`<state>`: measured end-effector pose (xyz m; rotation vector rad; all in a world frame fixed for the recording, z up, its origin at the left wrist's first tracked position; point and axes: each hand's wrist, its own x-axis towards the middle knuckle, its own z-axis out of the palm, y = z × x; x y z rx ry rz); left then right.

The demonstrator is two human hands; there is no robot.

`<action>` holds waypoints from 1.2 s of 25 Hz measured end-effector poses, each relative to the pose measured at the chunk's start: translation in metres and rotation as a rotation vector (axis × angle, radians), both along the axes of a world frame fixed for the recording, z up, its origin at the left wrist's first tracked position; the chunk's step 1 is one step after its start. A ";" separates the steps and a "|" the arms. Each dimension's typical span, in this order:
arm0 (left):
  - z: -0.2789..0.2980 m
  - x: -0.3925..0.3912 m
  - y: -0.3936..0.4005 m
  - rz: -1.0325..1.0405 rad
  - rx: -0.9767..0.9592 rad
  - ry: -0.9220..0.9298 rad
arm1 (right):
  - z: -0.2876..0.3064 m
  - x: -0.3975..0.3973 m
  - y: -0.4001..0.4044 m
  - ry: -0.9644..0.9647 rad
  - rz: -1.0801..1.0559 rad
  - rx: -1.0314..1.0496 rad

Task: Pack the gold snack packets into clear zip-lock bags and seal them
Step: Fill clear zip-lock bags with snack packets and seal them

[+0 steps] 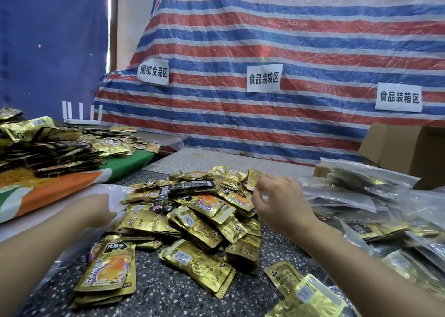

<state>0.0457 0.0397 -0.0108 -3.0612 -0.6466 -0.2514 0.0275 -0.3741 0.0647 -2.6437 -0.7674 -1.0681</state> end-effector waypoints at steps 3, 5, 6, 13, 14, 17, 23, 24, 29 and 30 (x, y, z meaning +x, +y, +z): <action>-0.004 -0.001 0.004 0.018 0.067 0.022 | -0.002 0.001 -0.002 0.022 -0.005 -0.003; -0.004 -0.001 0.007 0.029 0.072 0.034 | -0.004 0.001 -0.004 0.037 -0.007 -0.006; -0.004 -0.001 0.008 0.036 0.066 0.036 | -0.005 0.001 -0.004 0.045 -0.006 -0.007; -0.001 0.000 0.010 0.101 0.030 -0.068 | -0.010 0.000 -0.006 0.086 -0.012 -0.007; 0.001 -0.001 0.009 0.109 0.013 -0.120 | -0.010 0.000 -0.006 0.091 -0.010 -0.004; 0.008 -0.008 0.000 0.081 -0.025 -0.419 | -0.010 0.000 -0.006 0.095 -0.004 -0.002; 0.046 -0.015 -0.052 -0.123 -0.120 -0.714 | -0.008 -0.003 -0.001 0.108 -0.004 0.009; 0.050 -0.017 -0.063 -0.172 -0.114 -0.714 | -0.007 -0.005 0.000 0.115 0.000 0.015; 0.054 -0.033 -0.119 -0.375 -0.093 -0.745 | -0.007 -0.008 0.008 0.388 0.097 0.323; 0.051 -0.038 -0.131 -0.441 -0.094 -0.755 | -0.006 -0.008 0.009 0.497 0.124 0.443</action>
